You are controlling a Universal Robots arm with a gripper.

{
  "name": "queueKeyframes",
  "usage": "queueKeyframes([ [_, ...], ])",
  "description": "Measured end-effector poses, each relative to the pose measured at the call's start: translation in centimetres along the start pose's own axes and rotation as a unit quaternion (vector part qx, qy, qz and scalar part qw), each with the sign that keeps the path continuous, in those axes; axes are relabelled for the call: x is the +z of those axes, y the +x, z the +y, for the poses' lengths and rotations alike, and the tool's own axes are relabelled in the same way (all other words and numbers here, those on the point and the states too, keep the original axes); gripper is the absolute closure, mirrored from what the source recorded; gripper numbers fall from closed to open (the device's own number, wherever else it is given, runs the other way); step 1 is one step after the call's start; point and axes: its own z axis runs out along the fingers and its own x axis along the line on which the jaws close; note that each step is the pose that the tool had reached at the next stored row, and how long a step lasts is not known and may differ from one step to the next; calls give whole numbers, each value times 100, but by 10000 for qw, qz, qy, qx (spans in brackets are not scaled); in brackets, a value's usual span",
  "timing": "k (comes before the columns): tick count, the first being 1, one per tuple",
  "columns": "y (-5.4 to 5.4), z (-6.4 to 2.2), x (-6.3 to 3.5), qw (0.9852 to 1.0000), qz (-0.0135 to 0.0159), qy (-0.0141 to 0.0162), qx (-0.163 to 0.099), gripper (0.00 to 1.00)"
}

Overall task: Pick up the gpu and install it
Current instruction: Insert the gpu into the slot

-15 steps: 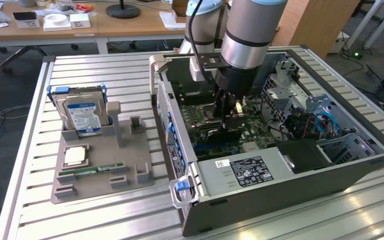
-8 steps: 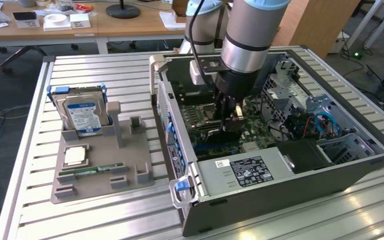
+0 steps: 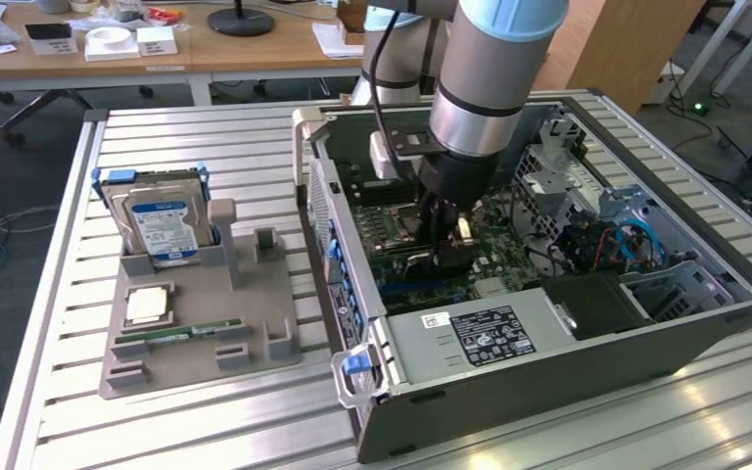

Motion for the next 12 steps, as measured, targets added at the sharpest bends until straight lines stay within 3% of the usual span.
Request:
queueKeyframes([
  [7, 5, 7, 121, 10000, 0, 0, 0, 48],
  [12, 5, 7, 122, 10000, 0, 0, 0, 48],
])
